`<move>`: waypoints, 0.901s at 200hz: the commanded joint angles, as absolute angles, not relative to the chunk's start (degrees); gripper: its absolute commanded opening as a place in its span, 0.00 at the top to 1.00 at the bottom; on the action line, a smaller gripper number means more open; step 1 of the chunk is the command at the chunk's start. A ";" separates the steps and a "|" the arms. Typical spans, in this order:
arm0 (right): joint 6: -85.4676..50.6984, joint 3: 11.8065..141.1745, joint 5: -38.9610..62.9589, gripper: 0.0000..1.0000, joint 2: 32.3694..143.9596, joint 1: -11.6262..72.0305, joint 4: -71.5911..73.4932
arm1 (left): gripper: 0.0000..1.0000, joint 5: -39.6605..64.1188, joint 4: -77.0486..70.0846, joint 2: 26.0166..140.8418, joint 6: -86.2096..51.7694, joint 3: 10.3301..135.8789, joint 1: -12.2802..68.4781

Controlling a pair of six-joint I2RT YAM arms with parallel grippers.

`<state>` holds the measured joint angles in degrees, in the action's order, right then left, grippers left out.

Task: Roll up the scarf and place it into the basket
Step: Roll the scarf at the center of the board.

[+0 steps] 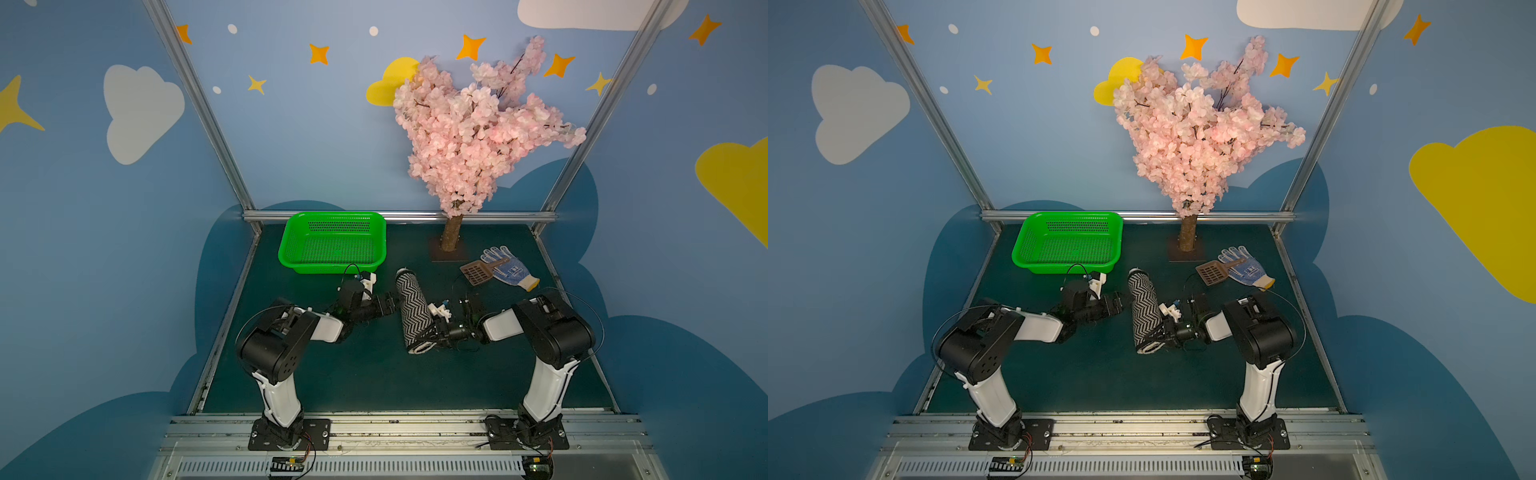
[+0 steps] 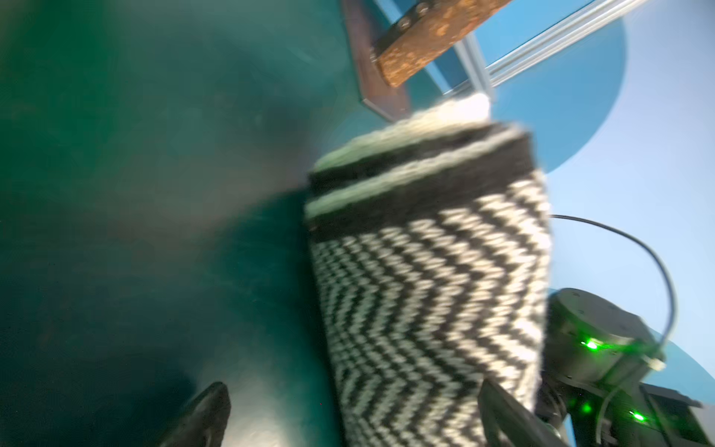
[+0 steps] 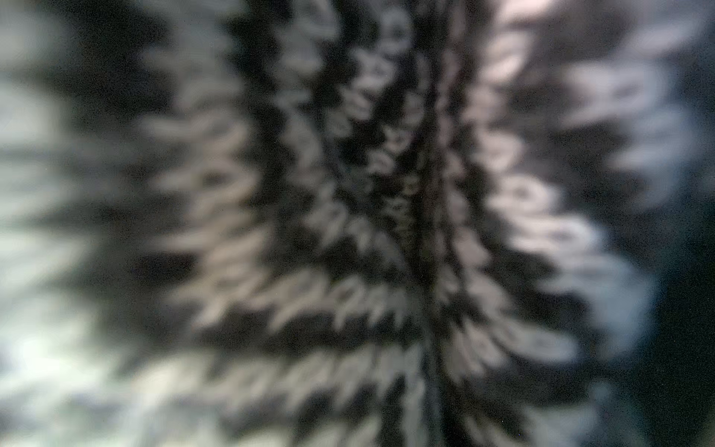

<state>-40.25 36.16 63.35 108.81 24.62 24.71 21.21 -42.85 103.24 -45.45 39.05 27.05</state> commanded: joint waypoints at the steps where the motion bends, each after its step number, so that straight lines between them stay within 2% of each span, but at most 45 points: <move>1: -40.18 35.74 58.93 0.68 111.28 24.94 20.21 | 0.00 22.46 -50.44 103.32 -43.15 39.87 28.06; 63: -36.93 37.65 58.18 0.66 109.64 25.10 13.77 | 0.00 23.82 -53.25 110.78 -45.02 43.78 28.05; 104: -36.24 38.20 58.79 0.66 108.99 25.31 12.04 | 0.00 21.05 -48.94 114.08 -46.66 47.55 27.74; 142: -31.94 41.11 56.34 0.62 105.79 26.23 4.48 | 0.00 18.74 -32.75 114.92 -46.01 52.69 27.25; 180: -27.52 46.71 51.41 0.50 100.26 27.38 -7.75 | 0.00 15.76 -12.47 115.75 -42.88 59.51 27.35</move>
